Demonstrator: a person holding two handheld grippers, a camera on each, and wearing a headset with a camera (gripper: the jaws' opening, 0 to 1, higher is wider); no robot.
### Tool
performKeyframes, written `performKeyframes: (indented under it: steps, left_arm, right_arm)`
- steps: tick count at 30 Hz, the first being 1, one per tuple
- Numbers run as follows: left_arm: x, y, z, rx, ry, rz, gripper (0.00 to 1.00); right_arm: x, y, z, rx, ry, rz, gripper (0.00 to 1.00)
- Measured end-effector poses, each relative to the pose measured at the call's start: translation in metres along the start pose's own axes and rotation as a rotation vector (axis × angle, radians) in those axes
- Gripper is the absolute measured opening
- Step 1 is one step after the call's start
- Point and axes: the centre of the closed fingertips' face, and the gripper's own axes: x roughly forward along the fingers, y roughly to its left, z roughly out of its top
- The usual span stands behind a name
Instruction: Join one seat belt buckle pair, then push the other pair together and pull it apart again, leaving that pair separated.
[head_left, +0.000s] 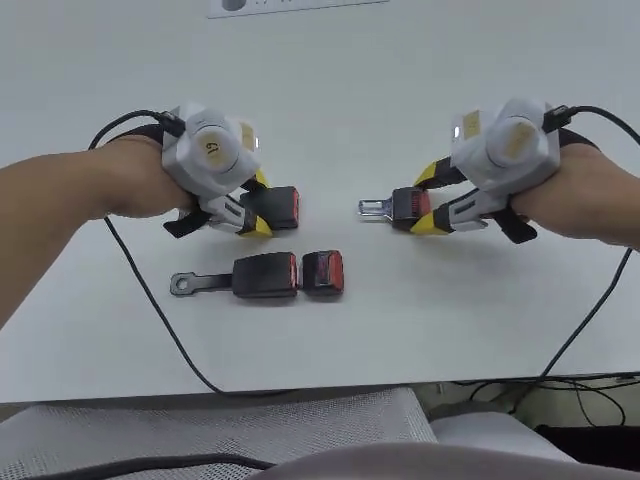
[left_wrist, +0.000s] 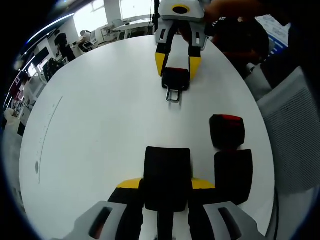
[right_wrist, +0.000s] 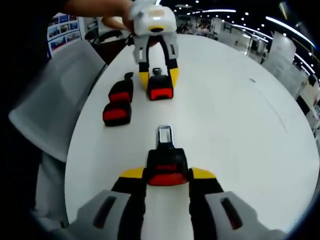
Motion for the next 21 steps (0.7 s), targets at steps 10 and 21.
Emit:
performKeyframes:
  steps: [10,21]
  left_arm:
    - [0.001,-0.001,0.0,0.012,0.022,0.0,0.34]
    - [0.001,-0.001,0.001,0.016,0.033,0.002,0.34]
  right_arm:
    - [0.026,0.006,0.033,-0.02,-0.011,-0.01,0.32]
    - [0.04,0.004,0.049,-0.002,-0.02,-0.022,0.32]
